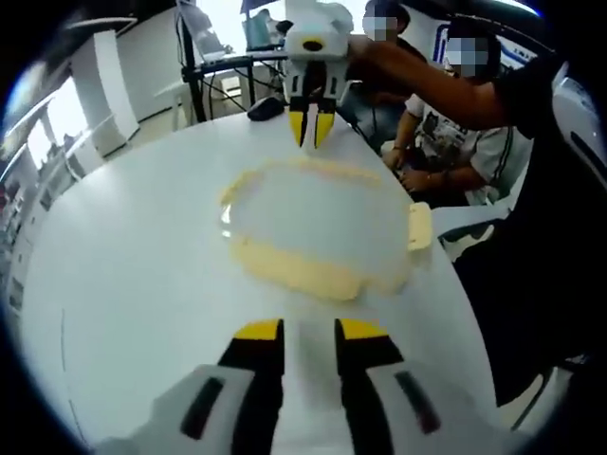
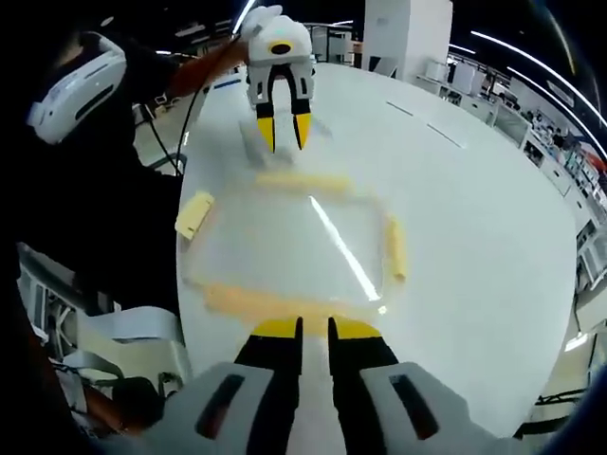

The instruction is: Snap each plastic latch of the storage box into its locked position after aligning the lid with the box until every specified latch is closed and the lid sits flush.

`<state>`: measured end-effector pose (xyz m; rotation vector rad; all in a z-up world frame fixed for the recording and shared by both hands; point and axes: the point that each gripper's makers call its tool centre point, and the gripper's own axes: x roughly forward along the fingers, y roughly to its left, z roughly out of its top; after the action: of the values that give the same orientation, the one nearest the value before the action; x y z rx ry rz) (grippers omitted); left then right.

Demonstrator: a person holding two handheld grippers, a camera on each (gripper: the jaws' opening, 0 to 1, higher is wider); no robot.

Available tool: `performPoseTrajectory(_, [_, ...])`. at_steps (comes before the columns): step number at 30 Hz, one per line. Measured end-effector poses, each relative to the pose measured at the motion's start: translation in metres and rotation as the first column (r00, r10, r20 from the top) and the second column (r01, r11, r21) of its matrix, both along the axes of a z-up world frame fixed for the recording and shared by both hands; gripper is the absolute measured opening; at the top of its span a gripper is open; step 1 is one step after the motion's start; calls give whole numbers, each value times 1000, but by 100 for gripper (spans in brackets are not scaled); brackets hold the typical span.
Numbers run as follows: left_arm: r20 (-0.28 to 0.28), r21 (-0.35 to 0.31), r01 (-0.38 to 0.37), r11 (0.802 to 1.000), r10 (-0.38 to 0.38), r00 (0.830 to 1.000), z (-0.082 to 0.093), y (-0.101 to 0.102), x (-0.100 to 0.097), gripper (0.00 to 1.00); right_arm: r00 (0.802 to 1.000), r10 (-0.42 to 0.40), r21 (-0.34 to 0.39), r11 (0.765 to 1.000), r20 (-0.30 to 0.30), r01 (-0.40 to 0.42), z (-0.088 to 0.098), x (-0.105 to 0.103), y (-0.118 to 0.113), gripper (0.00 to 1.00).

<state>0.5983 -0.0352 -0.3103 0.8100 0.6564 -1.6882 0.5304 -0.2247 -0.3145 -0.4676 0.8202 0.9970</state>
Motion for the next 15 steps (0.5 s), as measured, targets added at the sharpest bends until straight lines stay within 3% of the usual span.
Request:
performPoseTrajectory(4, [-7, -9, -7, 1000, 7, 1000, -2, 1, -6, 28, 1000, -11, -26, 1000, -1, 11, -7, 4, -3, 22])
performPoseTrajectory(15, [-12, -18, -5, 1000, 5, 1000, -10, -4, -10, 31, 997, -31, -50, 998, -70, 28, -27, -3, 2, 29])
